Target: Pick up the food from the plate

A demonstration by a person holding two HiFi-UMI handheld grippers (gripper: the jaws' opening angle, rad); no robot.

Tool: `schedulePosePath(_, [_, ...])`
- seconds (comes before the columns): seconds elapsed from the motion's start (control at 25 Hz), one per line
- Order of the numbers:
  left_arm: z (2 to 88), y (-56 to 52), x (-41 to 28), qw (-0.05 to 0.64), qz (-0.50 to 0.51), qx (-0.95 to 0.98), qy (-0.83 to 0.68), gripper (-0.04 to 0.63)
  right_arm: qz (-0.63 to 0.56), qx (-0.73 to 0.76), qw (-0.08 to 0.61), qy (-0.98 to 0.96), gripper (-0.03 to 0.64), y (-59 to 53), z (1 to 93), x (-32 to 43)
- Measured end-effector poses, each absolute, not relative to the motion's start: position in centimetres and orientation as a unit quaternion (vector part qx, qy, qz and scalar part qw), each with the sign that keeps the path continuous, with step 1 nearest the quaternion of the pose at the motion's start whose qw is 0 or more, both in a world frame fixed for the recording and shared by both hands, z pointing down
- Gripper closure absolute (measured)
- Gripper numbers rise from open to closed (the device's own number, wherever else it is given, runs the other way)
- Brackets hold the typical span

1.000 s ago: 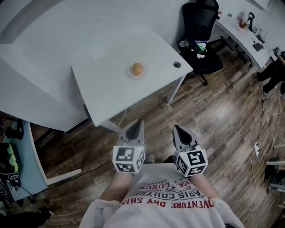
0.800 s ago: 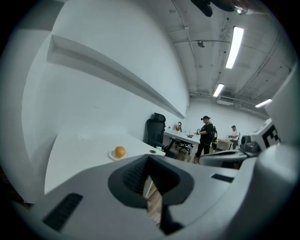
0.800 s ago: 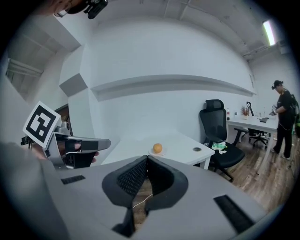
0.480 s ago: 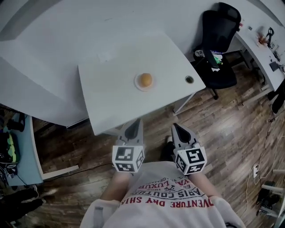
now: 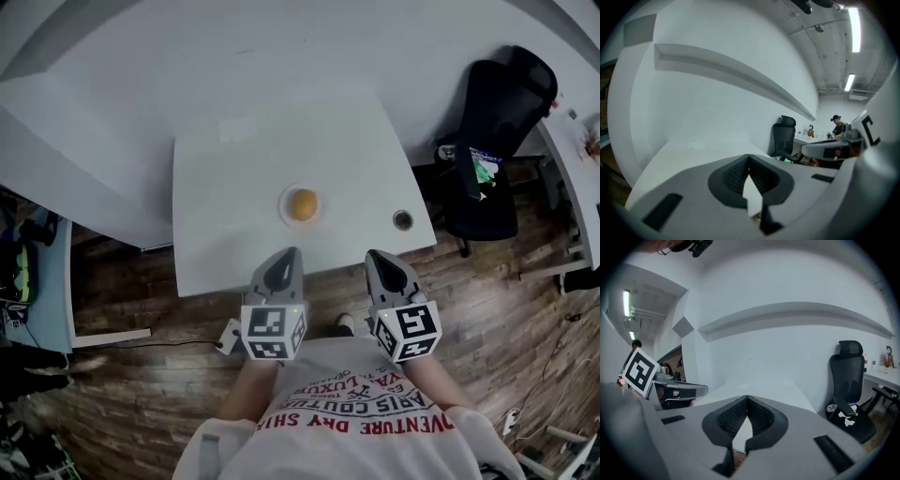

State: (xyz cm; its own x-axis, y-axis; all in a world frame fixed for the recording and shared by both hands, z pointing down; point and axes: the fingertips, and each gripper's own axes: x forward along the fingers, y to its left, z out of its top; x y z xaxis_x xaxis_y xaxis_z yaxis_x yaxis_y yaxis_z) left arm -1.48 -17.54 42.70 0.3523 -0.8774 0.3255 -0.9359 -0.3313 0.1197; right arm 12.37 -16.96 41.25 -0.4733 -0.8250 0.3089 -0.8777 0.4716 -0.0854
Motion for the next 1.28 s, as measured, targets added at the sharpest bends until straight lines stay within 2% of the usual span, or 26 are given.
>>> schedulePosePath(0.52, [45.6, -24.0, 0.8, 0.177, 0.123, 0.758, -0.615, 0.589, 0.15, 0.427, 0.122, -0.883, 0.606, -25.5, 44.4, 14.4])
schedulePosePath(0.96, [47.0, -30.7, -2.7, 0.191, 0.131, 0.765, -0.601, 0.589, 0.158, 0.429, 0.141, -0.878, 0.606, -31.9, 45.0, 10.7])
schedulePosePath(1.28, [50.7, -32.8, -3.7, 0.235, 0.159, 0.762, -0.581, 0.589, 0.18, 0.41, 0.174, -0.877, 0.606, -35.1, 47.8, 8.3])
